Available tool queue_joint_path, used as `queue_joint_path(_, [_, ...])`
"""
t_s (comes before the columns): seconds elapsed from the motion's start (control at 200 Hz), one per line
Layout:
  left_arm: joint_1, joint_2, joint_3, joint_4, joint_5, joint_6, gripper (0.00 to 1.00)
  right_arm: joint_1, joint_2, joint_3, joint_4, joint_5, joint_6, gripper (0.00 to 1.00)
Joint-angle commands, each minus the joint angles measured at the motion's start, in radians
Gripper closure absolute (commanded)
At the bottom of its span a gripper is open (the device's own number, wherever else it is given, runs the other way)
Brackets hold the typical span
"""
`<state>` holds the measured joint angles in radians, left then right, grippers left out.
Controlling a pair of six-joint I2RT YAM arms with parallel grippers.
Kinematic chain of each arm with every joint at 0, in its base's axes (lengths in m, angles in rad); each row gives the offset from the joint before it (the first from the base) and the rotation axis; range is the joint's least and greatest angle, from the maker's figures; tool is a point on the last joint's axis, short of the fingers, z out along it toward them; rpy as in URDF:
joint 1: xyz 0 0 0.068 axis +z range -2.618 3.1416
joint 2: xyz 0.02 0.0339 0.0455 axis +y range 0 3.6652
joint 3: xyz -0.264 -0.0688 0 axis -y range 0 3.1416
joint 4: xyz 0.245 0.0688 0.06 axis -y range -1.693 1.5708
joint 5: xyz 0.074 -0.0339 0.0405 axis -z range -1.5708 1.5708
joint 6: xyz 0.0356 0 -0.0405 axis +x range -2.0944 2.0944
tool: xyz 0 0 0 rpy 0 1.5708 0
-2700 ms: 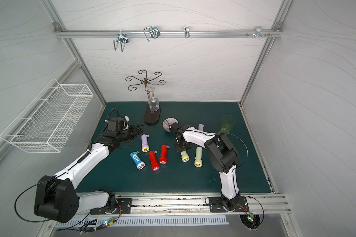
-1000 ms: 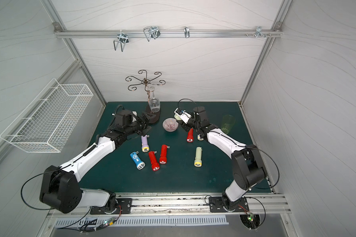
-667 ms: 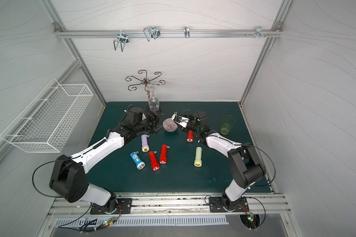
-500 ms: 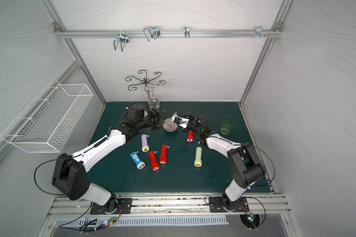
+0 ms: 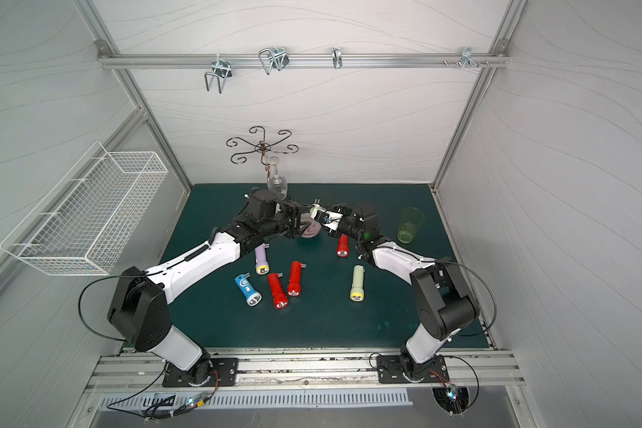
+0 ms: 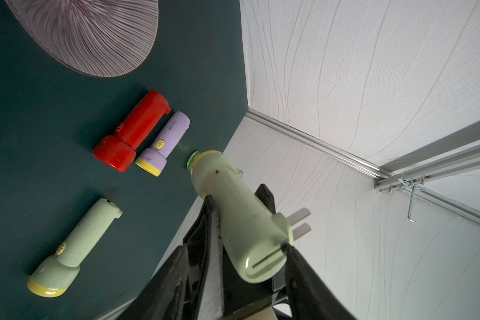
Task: Close the plug at the bottom of the flashlight
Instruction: Close the plug of the flashlight.
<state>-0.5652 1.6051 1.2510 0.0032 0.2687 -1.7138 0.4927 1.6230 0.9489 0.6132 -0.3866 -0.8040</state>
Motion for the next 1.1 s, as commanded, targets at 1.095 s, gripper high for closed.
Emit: queue_joint_path(1.095, [-0.022, 0.061, 0.057, 0.126, 0.078, -0.059, 0.69, 0.03, -0.008, 0.031, 0.039, -0.087, -0.005, 1.0])
